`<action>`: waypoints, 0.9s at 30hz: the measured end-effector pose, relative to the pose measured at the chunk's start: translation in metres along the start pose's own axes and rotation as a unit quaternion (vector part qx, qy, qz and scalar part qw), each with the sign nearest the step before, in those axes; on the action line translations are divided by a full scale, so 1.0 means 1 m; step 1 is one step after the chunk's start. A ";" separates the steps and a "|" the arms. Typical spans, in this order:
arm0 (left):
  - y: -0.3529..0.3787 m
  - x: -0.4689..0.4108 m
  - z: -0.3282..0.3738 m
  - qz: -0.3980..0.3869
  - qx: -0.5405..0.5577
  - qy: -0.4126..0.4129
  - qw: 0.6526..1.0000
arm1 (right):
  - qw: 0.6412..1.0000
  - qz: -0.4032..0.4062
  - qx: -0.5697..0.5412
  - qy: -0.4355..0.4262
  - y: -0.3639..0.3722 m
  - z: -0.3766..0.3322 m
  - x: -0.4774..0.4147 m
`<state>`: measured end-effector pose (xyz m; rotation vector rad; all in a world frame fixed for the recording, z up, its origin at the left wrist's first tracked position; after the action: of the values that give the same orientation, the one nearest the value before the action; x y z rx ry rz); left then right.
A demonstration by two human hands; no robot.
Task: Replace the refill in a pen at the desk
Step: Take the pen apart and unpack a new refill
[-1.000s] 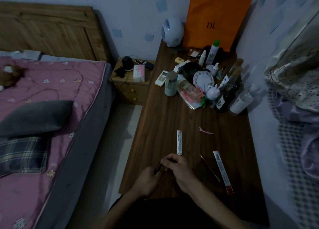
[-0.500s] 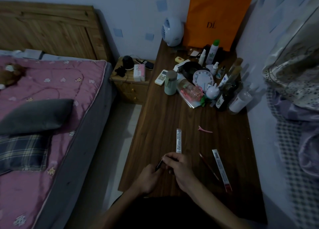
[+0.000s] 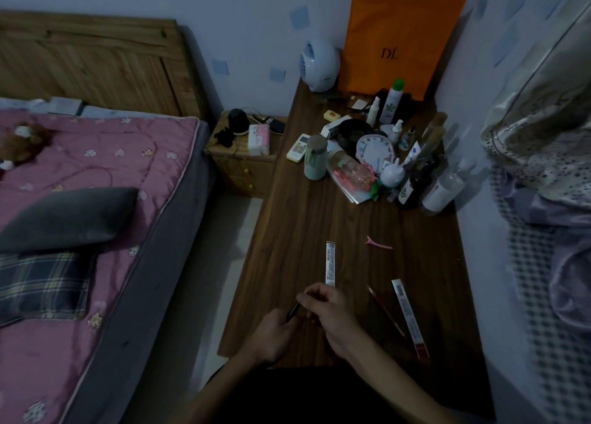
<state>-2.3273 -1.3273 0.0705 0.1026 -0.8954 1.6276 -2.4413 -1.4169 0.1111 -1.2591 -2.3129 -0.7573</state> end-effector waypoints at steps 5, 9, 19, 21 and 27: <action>0.000 0.002 0.000 -0.009 0.006 0.003 1.000 | 0.999 -0.008 -0.034 0.012 -0.001 0.000 0.000; -0.001 0.001 -0.001 0.002 0.010 0.014 1.000 | 0.999 -0.023 -0.045 0.014 0.001 0.000 -0.001; -0.001 0.001 0.001 0.008 -0.001 0.016 1.000 | 1.000 -0.016 0.001 -0.019 0.000 -0.001 -0.004; -0.001 0.001 0.003 0.008 -0.001 0.020 1.000 | 1.000 -0.023 -0.010 -0.010 -0.002 0.000 -0.004; -0.001 0.000 0.001 0.005 0.002 0.017 1.000 | 0.999 -0.031 -0.015 0.001 -0.003 0.000 -0.005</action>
<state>-2.3269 -1.3278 0.0716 0.0743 -0.8679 1.6370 -2.4417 -1.4214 0.1069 -1.2044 -2.3573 -0.8169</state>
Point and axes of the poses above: each hand's wrist, its own x-axis away from the middle knuckle, its own y-axis out of the palm, z = x × y, the point moved 2 cm from there along -x, towards the middle knuckle, and after that the axes turned 9 degrees about -x, right-handed, at the moved point
